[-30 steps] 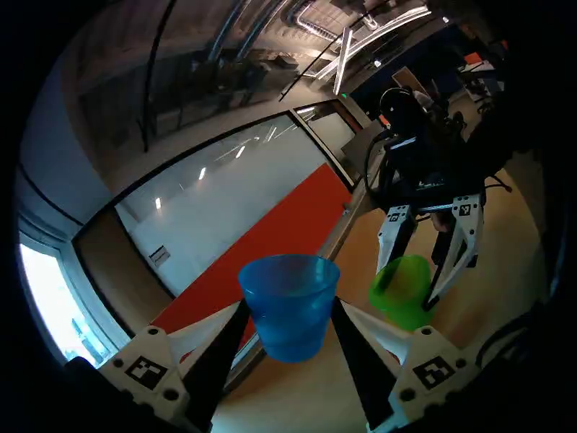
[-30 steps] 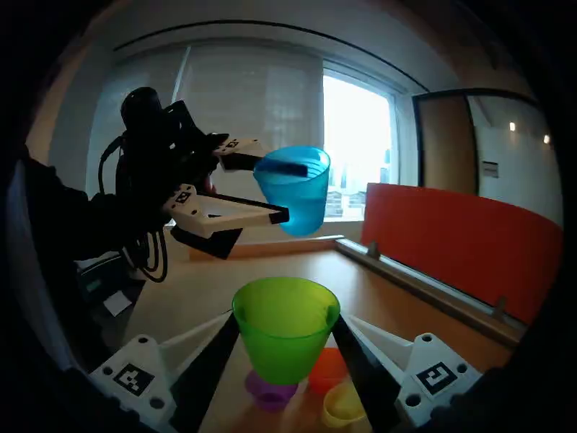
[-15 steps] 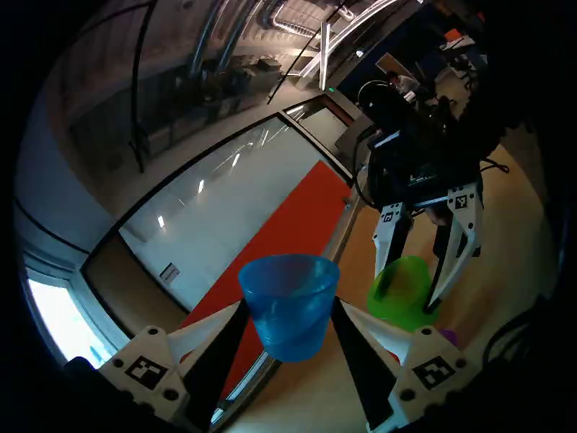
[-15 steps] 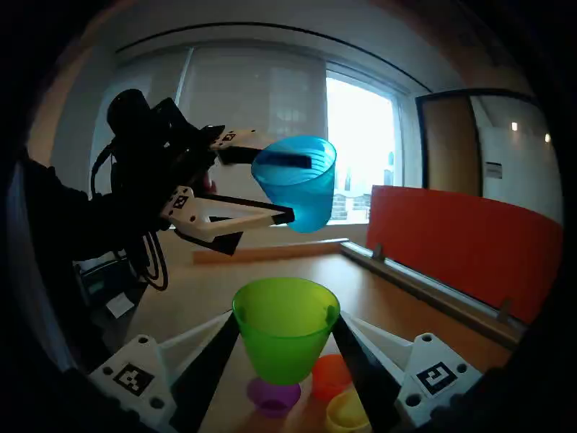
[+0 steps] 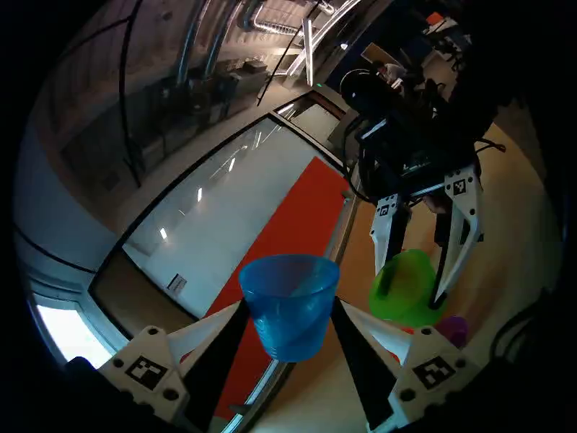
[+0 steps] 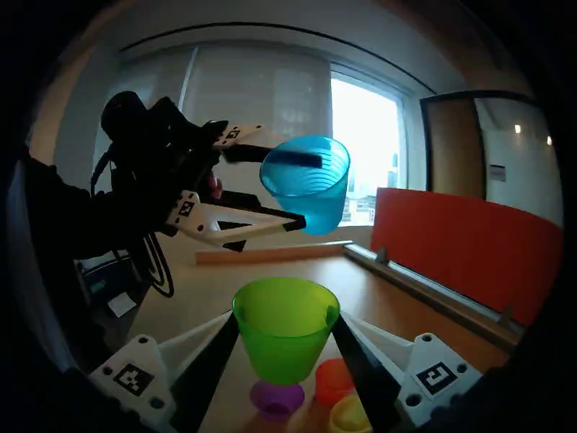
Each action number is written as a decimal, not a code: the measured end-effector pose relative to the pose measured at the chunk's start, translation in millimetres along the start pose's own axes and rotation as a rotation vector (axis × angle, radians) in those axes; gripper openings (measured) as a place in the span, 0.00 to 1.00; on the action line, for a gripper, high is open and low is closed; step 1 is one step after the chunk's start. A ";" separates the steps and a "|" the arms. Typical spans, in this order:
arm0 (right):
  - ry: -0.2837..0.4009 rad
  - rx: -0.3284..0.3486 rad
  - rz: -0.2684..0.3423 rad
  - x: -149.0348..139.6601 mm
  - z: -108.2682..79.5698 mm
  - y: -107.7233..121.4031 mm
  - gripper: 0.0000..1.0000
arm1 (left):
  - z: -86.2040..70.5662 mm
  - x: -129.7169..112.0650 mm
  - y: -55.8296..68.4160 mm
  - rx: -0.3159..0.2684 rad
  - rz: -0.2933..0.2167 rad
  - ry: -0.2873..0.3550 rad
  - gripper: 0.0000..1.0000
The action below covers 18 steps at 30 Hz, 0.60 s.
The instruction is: Pour water
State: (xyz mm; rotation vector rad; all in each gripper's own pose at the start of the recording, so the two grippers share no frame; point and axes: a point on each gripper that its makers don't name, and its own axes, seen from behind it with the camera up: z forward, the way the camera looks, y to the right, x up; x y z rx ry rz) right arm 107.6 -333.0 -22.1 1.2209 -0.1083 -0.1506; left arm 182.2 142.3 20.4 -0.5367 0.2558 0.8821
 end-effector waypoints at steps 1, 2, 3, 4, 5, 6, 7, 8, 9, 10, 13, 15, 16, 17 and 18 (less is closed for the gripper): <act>0.000 0.000 0.000 0.2 0.2 -0.1 0.91 | -0.1 0.2 -0.2 0.001 0.006 0.001 0.81; 0.000 0.001 0.000 0.3 0.4 -0.3 0.91 | -0.1 0.5 -0.5 0.002 0.012 0.001 0.81; -0.001 0.000 -0.001 0.3 0.7 -0.4 0.91 | -0.2 0.9 -0.7 0.003 0.017 0.002 0.81; -0.001 0.000 -0.002 0.3 1.0 -0.5 0.91 | -0.3 1.4 -0.8 0.004 0.023 0.003 0.81; -0.002 0.000 -0.002 0.2 1.3 -0.7 0.91 | -0.3 2.0 -1.1 0.005 0.029 0.004 0.81; -0.002 0.000 -0.003 0.1 1.6 -0.8 0.91 | -0.5 2.4 -1.2 0.006 0.034 0.005 0.81; -0.002 0.001 -0.004 -0.1 1.9 -1.0 0.91 | -0.7 2.8 -1.3 0.007 0.038 0.005 0.81; -0.002 0.002 -0.004 -0.3 2.3 -1.2 0.91 | -1.0 3.3 -1.5 0.007 0.042 0.006 0.81; -0.002 0.002 -0.004 -0.3 2.5 -1.3 0.91 | -1.2 3.6 -1.6 0.008 0.047 0.006 0.81; -0.002 0.003 -0.004 -0.3 2.8 -1.4 0.91 | -1.4 3.8 -1.7 0.009 0.053 0.006 0.81; -0.002 0.005 -0.006 -0.3 3.4 -1.7 0.91 | -1.9 4.6 -2.2 0.011 0.071 0.006 0.80; -0.002 0.006 -0.008 -0.2 3.5 -2.2 0.91 | -2.1 5.2 -2.4 0.012 0.083 0.005 0.80; -0.003 0.007 -0.009 -0.2 3.4 -2.7 0.90 | -2.2 5.3 -2.3 0.012 0.088 0.005 0.81; -0.004 0.008 -0.011 -0.2 3.3 -3.1 0.90 | -2.2 5.4 -2.2 0.012 0.094 0.004 0.81; -0.004 0.008 -0.011 -0.2 3.2 -3.6 0.90 | -2.1 5.2 -2.0 0.012 0.099 0.004 0.81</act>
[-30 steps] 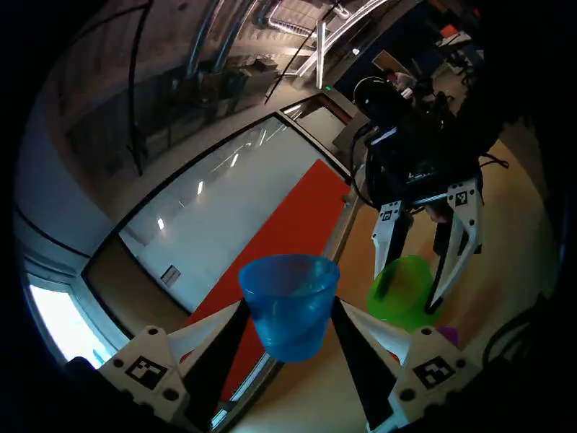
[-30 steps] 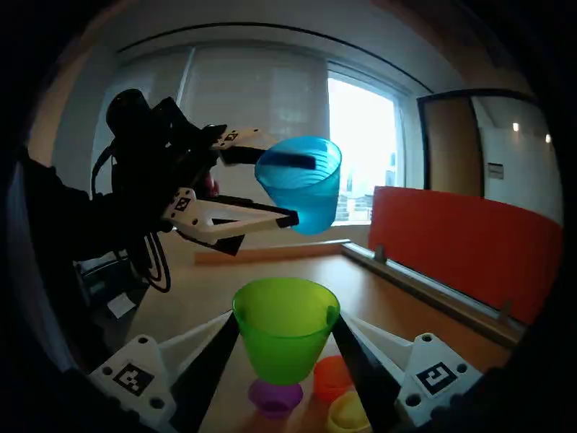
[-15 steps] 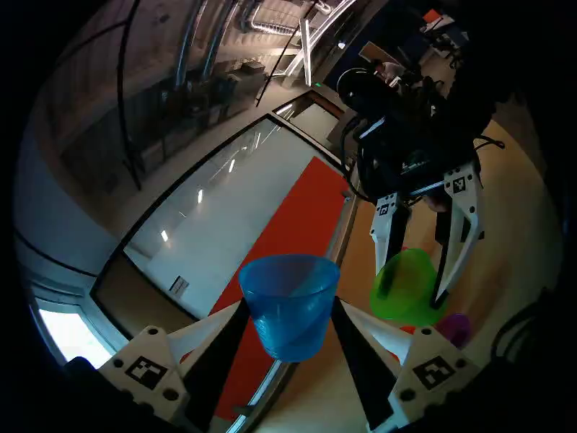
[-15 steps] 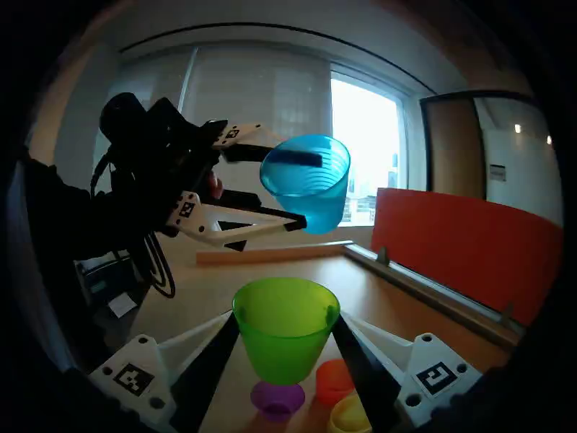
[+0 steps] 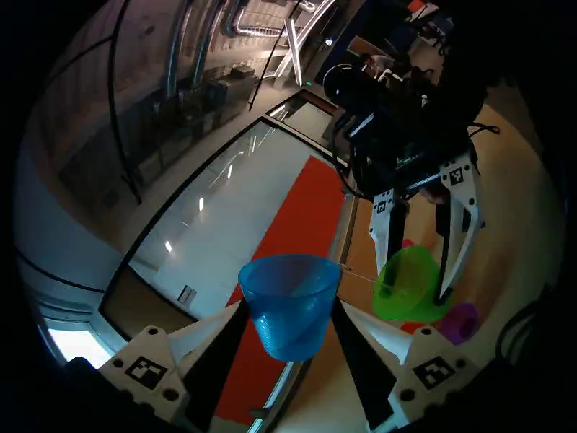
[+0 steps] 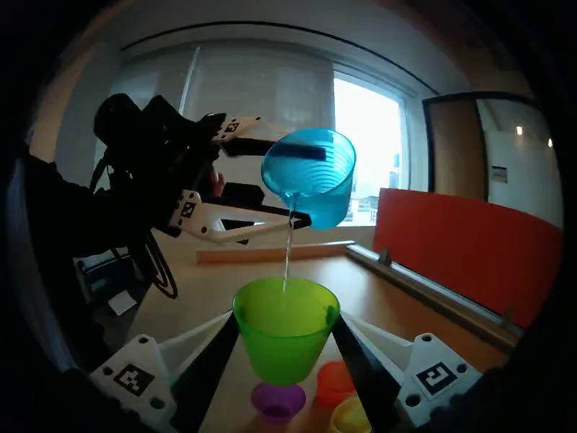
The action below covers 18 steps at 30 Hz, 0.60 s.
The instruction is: Pour water
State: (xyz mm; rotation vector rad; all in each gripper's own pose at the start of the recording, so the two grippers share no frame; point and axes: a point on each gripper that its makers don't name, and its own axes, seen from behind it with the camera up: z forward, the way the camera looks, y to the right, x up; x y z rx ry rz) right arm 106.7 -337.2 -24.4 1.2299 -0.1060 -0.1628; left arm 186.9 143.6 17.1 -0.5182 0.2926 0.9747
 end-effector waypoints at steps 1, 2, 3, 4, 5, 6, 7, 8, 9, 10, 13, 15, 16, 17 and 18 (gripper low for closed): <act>0.000 0.000 -0.001 0.0 -0.1 -0.4 0.90 | 0.3 -0.3 0.4 0.000 0.004 -0.001 0.81; -0.001 0.001 -0.001 0.1 -0.1 -0.9 0.90 | 0.6 -0.7 0.8 0.000 0.009 -0.002 0.81; -0.001 0.001 -0.002 0.2 -0.2 -1.6 0.90 | 0.8 -0.8 1.4 0.000 0.012 -0.003 0.81; -0.001 0.002 -0.003 0.5 -0.3 -2.3 0.90 | 1.1 -0.9 2.0 -0.001 0.015 -0.003 0.81; -0.002 0.004 -0.004 0.8 -0.4 -3.2 0.90 | 1.4 -1.0 2.7 -0.001 0.018 -0.003 0.81; -0.002 0.004 -0.005 1.0 -0.6 -3.8 0.90 | 1.5 -0.7 2.9 -0.002 0.020 -0.003 0.81; -0.002 0.005 -0.006 1.1 -0.7 -4.3 0.90 | 1.6 -0.3 2.8 -0.002 0.023 -0.002 0.81; -0.003 0.005 -0.007 1.3 -0.9 -5.0 0.90 | 1.6 0.1 2.8 -0.002 0.026 -0.002 0.81; -0.002 0.005 -0.008 1.3 -1.0 -5.1 0.90 | 1.5 0.5 2.6 -0.001 0.028 -0.002 0.81; -0.002 0.004 -0.008 1.3 -1.1 -5.0 0.90 | 1.5 1.0 2.4 0.000 0.030 -0.001 0.81; -0.001 0.004 -0.009 1.7 -1.3 -4.6 0.90 | 1.5 1.9 2.1 0.001 0.037 0.000 0.81; -0.001 0.005 -0.008 2.0 -1.2 -4.4 0.90 | 1.7 2.0 2.2 0.002 0.045 -0.001 0.81; -0.001 0.005 -0.008 2.0 -1.0 -4.5 0.90 | 1.8 1.8 2.6 0.002 0.050 -0.002 0.81; -0.001 0.006 -0.008 2.0 -0.8 -4.5 0.90 | 1.9 1.5 3.0 0.001 0.055 -0.003 0.81; -0.001 0.006 -0.009 1.8 -0.9 -4.6 0.90 | 2.0 1.4 3.2 0.001 0.059 -0.003 0.81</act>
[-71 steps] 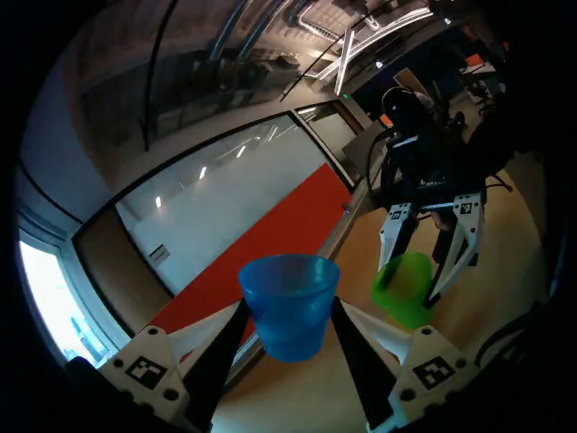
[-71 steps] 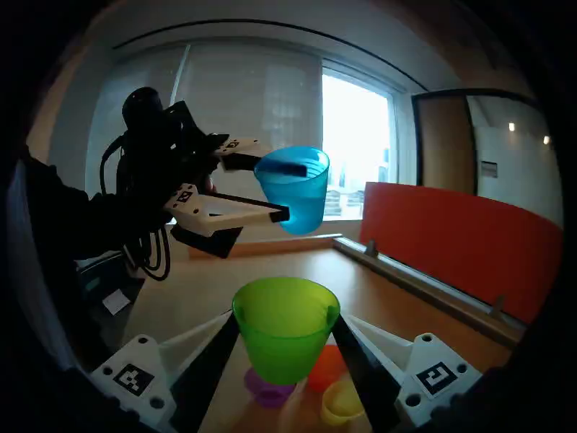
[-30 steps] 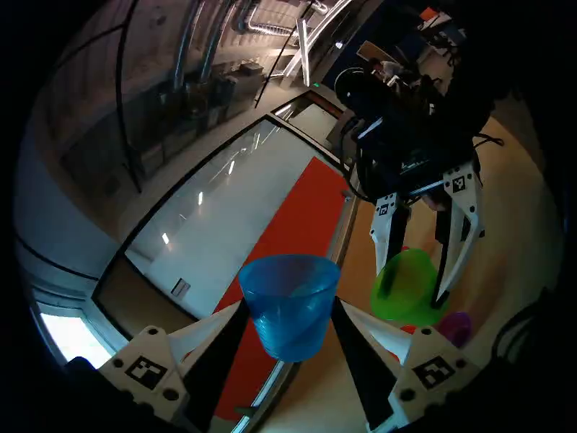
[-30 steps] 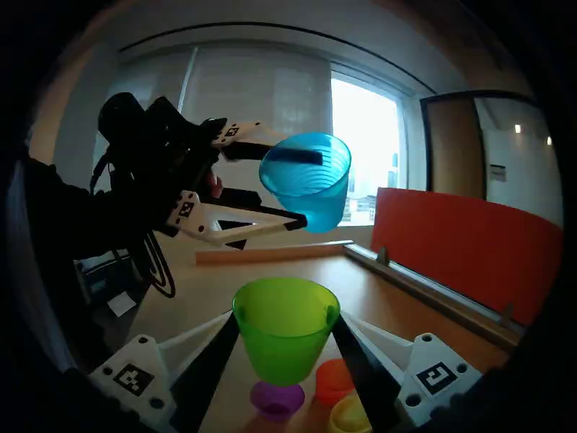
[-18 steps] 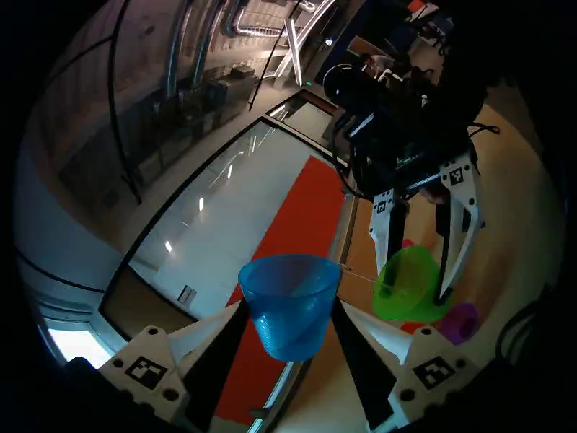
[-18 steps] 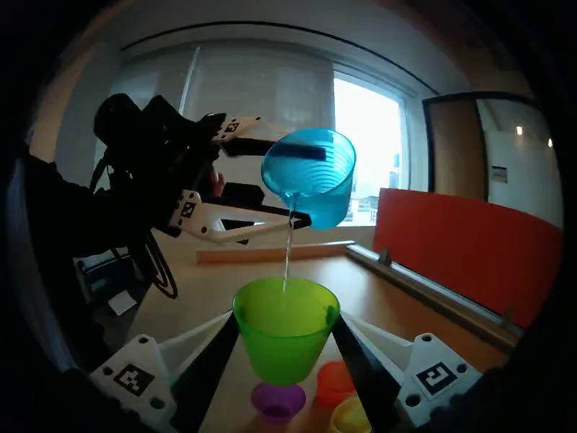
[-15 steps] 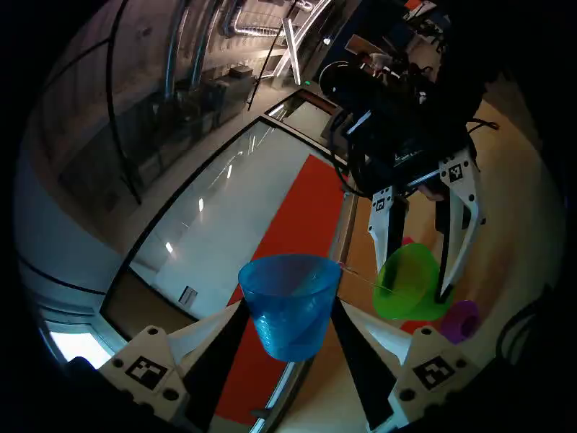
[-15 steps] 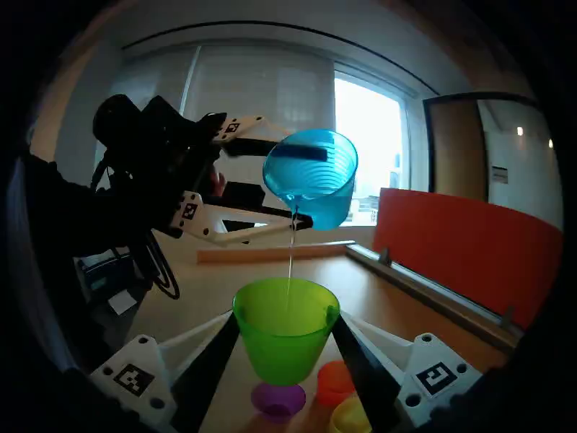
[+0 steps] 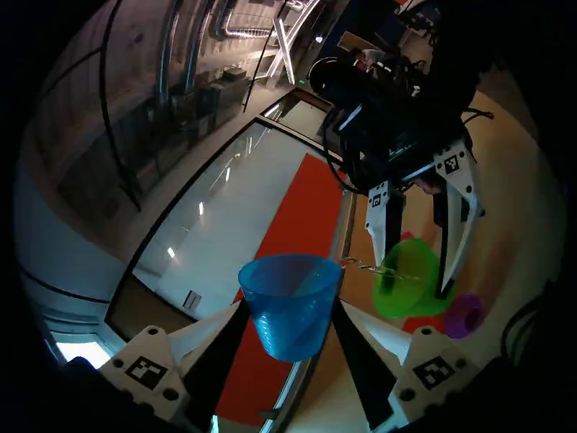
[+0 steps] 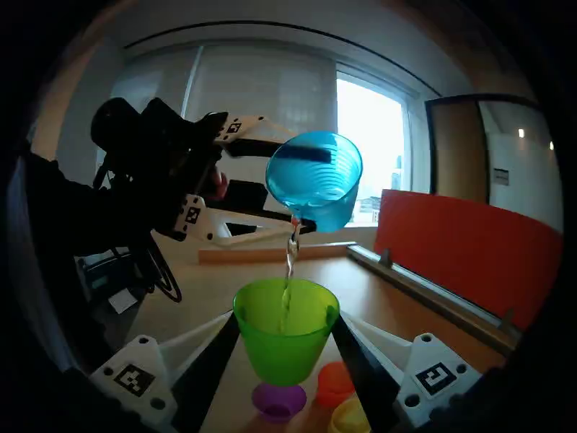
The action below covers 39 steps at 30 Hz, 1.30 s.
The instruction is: Pour water
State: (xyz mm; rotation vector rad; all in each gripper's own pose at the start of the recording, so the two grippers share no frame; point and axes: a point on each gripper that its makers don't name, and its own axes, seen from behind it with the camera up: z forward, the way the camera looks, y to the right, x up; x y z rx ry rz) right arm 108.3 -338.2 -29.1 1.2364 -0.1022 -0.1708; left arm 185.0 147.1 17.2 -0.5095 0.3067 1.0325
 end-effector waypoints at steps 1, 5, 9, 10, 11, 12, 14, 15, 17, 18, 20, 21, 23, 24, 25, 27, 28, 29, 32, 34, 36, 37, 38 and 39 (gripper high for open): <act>-0.001 0.000 0.000 -0.3 -0.2 -0.1 0.90 | 0.1 -0.1 0.2 -0.001 0.003 0.000 0.81; -0.002 0.001 -0.002 -1.2 -0.9 0.4 0.90 | 0.1 0.2 0.8 -0.001 0.013 0.000 0.81; -0.004 0.002 -0.001 -1.5 -1.5 0.8 0.90 | -0.4 0.5 0.3 0.001 0.020 0.000 0.81; -0.004 0.003 -0.001 -1.4 -1.5 1.0 0.90 | -0.4 0.6 0.3 0.003 0.023 0.001 0.81; -0.004 0.004 -0.001 -1.3 -1.5 1.3 0.90 | -0.4 0.7 0.3 0.005 0.026 0.001 0.81; -0.004 0.005 -0.002 -1.4 -1.2 0.8 0.90 | -0.4 0.8 0.4 0.005 0.027 0.001 0.81; -0.004 0.008 -0.002 -1.8 -0.4 -0.9 0.90 | -0.3 1.1 0.7 0.005 0.029 0.002 0.81; -0.003 0.007 -0.002 -1.7 -0.3 -1.2 0.90 | -0.5 1.3 0.7 0.005 0.031 0.002 0.81; -0.003 0.002 -0.003 -1.5 -0.3 -1.6 0.90 | -1.2 1.9 0.3 0.005 0.038 0.002 0.81; -0.002 0.000 -0.003 -1.0 -0.4 -0.1 0.90 | -1.5 1.8 0.3 0.005 0.042 0.002 0.81; -0.001 -0.007 -0.004 0.0 -0.9 4.1 0.90 | -2.2 1.5 0.5 0.007 0.051 0.001 0.81; -0.002 -0.006 -0.004 0.1 -1.0 4.7 0.90 | -2.5 1.2 0.7 0.008 0.053 0.001 0.81; -0.003 -0.002 -0.005 0.1 -1.1 5.4 0.90 | -2.9 0.4 1.3 0.008 0.055 0.000 0.81; -0.003 0.000 -0.005 -0.1 -1.0 4.5 0.90 | -3.2 0.1 1.3 0.008 0.056 -0.001 0.81; -0.003 0.001 -0.005 -0.4 -0.8 3.2 0.90 | -3.4 -0.1 1.1 0.009 0.058 -0.001 0.81; -0.003 0.001 -0.005 -0.7 -0.7 1.3 0.90 | -4.0 -0.7 0.6 0.011 0.060 -0.003 0.81; -0.002 0.000 -0.005 -0.6 -0.8 1.3 0.90 | -4.3 -1.0 0.2 0.012 0.062 -0.004 0.81; -0.002 -0.001 -0.004 -0.5 -1.0 1.2 0.90 | -4.6 -1.3 -0.2 0.013 0.065 -0.005 0.81; -0.002 -0.011 -0.004 0.3 -2.0 6.6 0.90 | -5.3 -1.6 -1.6 0.017 0.076 -0.008 0.80; -0.003 -0.007 -0.004 0.3 -2.1 6.7 0.90 | -5.3 -1.6 -1.1 0.018 0.082 -0.008 0.81; -0.003 -0.002 -0.005 0.0 -1.7 5.3 0.90 | -5.3 -1.5 0.0 0.017 0.086 -0.008 0.81; -0.003 0.000 -0.005 -0.3 -1.2 3.8 0.90 | -5.4 -1.3 0.7 0.015 0.086 -0.008 0.81; -0.002 0.002 -0.005 -0.6 -0.6 2.1 0.90 | -5.5 -1.1 1.5 0.012 0.087 -0.007 0.81; -0.002 0.000 -0.006 -0.6 -0.2 1.9 0.90 | -5.5 -1.0 1.9 0.011 0.089 -0.007 0.81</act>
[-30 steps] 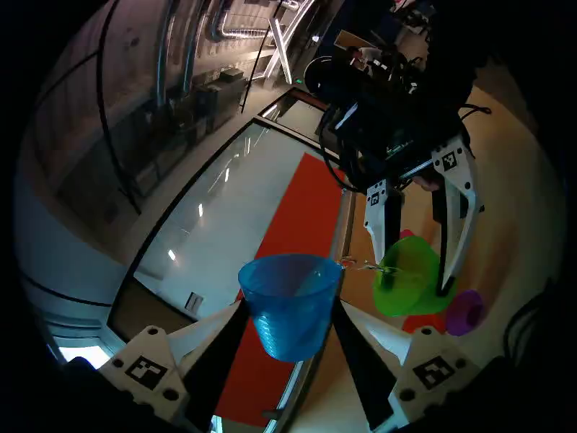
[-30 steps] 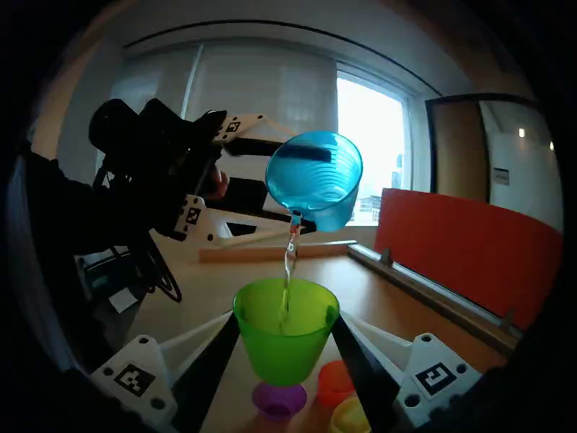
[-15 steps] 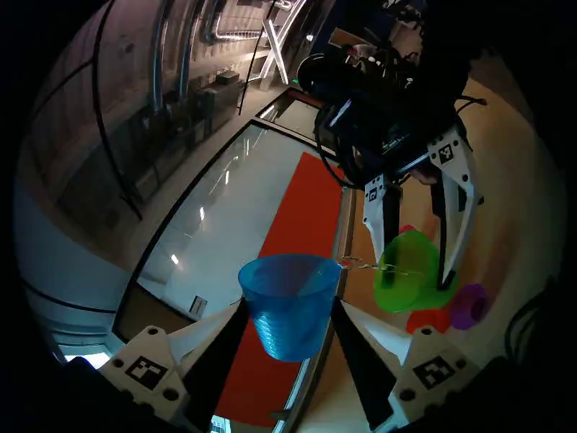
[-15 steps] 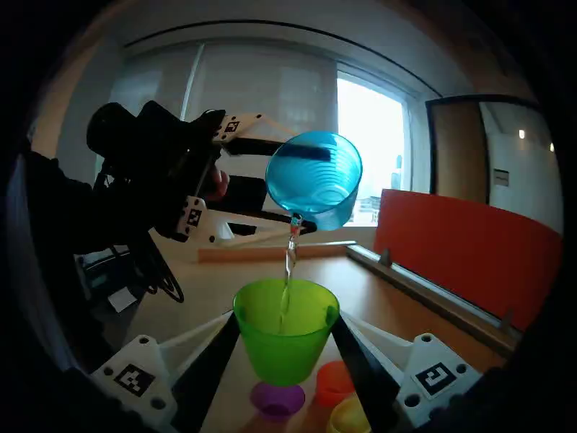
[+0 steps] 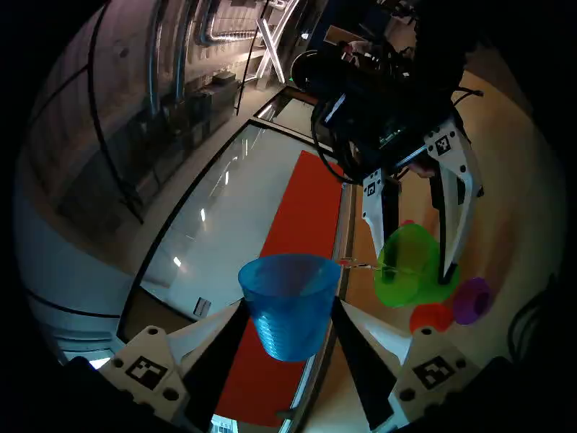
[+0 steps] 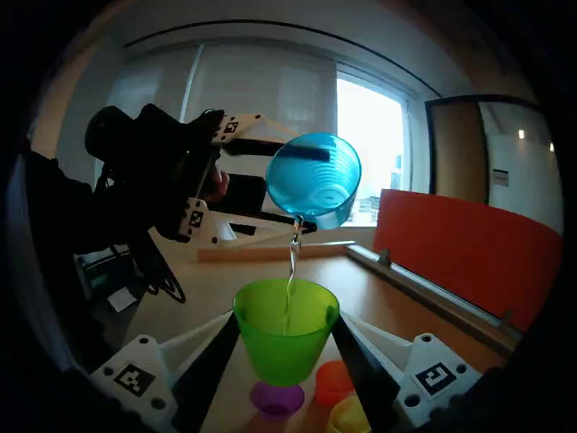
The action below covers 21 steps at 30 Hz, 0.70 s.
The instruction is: Pour water
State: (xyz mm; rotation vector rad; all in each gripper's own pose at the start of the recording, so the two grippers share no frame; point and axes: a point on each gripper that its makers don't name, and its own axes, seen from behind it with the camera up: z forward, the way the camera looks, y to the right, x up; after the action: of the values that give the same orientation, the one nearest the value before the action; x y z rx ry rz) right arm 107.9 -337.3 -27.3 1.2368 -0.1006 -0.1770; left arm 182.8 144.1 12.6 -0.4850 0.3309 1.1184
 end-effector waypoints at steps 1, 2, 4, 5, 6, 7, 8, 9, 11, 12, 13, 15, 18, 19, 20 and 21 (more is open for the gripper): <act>0.000 -0.003 0.000 0.0 0.3 0.1 0.90 | 0.0 0.1 0.2 0.000 0.003 0.000 0.81; 0.001 -0.006 -0.001 0.1 0.7 0.3 0.90 | 0.0 0.2 0.4 -0.001 0.006 -0.001 0.81; 0.001 -0.008 0.000 0.5 0.4 1.8 0.90 | 0.1 -0.2 0.4 0.002 0.012 -0.003 0.81; 0.001 -0.010 0.001 0.7 0.2 2.6 0.90 | 0.2 -0.5 0.4 0.004 0.016 -0.004 0.81; 0.002 -0.009 0.000 0.8 0.2 2.5 0.90 | 0.1 -0.6 0.3 0.005 0.018 -0.005 0.81; 0.003 -0.009 0.000 0.8 0.1 2.3 0.90 | 0.1 -0.6 0.1 0.007 0.019 -0.006 0.81; 0.004 -0.009 -0.001 0.8 0.1 2.0 0.90 | 0.0 -0.5 -0.2 0.008 0.021 -0.006 0.80; 0.004 -0.008 -0.001 0.8 0.1 1.7 0.90 | 0.0 -0.3 -0.7 0.009 0.024 -0.007 0.80; 0.003 -0.006 -0.001 0.6 0.0 0.9 0.90 | -0.1 0.3 -2.3 0.010 0.031 -0.008 0.81; 0.003 -0.006 -0.001 0.4 -0.1 0.9 0.90 | -0.1 0.4 -3.0 0.010 0.034 -0.008 0.81; 0.003 -0.006 -0.002 0.1 -0.1 0.9 0.90 | -0.1 0.5 -3.6 0.010 0.038 -0.009 0.81; 0.003 -0.006 -0.002 -0.3 -0.3 1.0 0.90 | -0.1 0.8 -4.8 0.011 0.045 -0.010 0.81; 0.005 -0.006 0.000 -0.3 -0.6 1.0 0.90 | -0.4 1.1 -6.0 0.011 0.055 -0.011 0.81; 0.005 -0.005 0.000 -0.2 -0.6 1.0 0.90 | -0.5 1.1 -6.1 0.011 0.057 -0.011 0.81; 0.005 -0.005 0.000 -0.1 -0.5 1.0 0.90 | -0.6 1.0 -6.2 0.010 0.060 -0.012 0.81; 0.005 -0.005 0.000 -0.2 -0.2 0.9 0.90 | -0.8 1.3 -6.4 0.010 0.062 -0.012 0.81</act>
State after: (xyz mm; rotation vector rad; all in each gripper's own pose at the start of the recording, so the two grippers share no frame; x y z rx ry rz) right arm 107.8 -336.8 -26.5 1.2325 -0.0960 -0.1739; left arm 189.2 142.5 12.6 -0.4620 0.3431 1.1790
